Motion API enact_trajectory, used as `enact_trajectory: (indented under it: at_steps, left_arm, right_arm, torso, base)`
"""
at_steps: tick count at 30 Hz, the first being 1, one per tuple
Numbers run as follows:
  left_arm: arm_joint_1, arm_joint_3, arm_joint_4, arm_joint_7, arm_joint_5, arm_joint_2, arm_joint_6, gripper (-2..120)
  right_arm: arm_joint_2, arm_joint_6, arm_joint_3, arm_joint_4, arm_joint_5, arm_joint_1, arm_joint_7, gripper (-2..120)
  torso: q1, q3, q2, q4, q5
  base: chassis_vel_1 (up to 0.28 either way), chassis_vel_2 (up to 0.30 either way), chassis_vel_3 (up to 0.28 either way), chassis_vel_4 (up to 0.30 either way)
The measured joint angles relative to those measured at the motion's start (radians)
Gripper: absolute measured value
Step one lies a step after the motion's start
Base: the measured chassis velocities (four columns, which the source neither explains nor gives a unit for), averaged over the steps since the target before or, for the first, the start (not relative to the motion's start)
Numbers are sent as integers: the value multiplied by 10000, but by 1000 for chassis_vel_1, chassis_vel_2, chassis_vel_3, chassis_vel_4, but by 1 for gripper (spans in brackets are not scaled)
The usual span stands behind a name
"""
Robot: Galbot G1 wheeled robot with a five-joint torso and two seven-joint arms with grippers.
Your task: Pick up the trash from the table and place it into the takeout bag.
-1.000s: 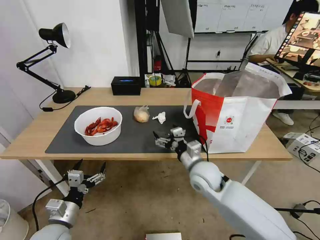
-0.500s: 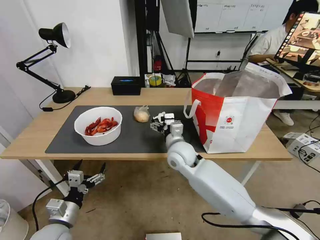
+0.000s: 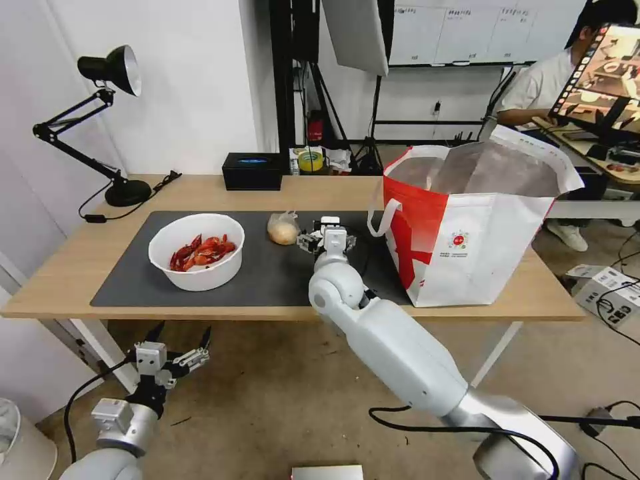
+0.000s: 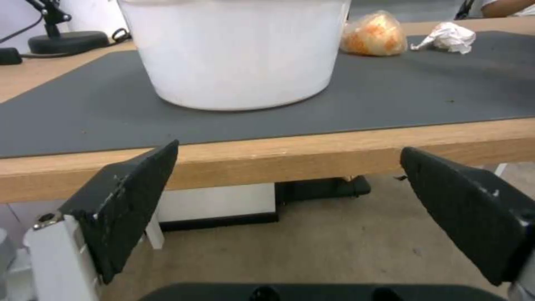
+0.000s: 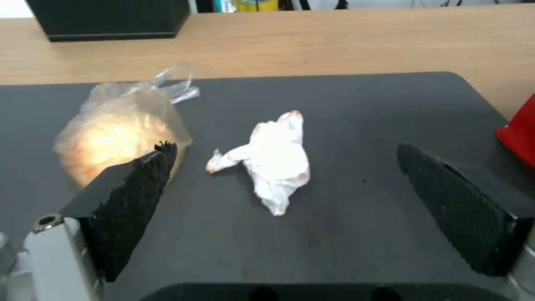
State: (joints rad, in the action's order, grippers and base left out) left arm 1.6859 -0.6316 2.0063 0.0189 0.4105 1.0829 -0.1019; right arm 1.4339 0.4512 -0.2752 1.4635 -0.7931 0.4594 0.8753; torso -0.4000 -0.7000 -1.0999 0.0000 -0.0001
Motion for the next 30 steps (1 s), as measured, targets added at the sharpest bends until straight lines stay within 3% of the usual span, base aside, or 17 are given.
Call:
enact_trajectory:
  at_steps: [30]
  left_arm:
    - [-201, 195, -71, 4, 146, -253, -11, 100]
  right_arm:
    - [720, 968, 87, -2499, -389, -1492, -855, 100]
  torso:
    - [1, 0, -1, -1, 1]
  base:
    - [0, 0, 0, 0]
